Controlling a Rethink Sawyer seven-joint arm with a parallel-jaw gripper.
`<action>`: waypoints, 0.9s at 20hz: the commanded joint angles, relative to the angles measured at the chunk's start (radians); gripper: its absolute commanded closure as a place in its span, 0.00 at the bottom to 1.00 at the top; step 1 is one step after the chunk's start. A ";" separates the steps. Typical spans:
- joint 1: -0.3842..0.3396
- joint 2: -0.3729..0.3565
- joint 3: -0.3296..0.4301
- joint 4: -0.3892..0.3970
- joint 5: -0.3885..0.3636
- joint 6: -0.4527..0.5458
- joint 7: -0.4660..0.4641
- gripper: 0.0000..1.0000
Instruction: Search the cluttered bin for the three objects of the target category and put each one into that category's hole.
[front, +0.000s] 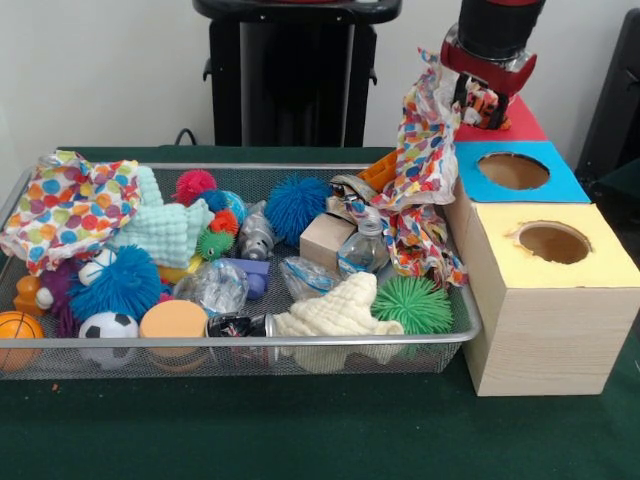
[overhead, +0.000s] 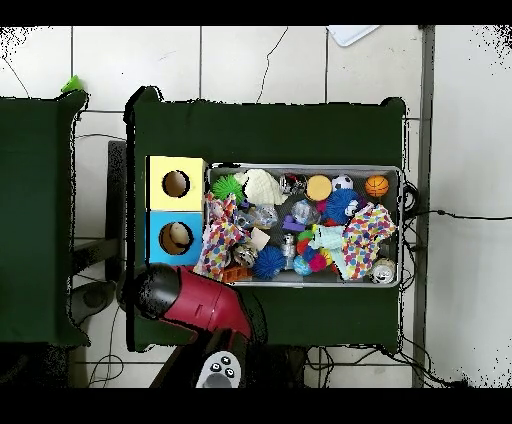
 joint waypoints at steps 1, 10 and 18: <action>-0.056 0.303 0.029 -0.006 -0.041 -0.363 0.208 0.00; -0.086 0.282 0.027 0.006 -0.076 -0.341 0.152 0.00; -0.150 0.177 0.080 0.090 -0.087 -0.367 0.088 0.00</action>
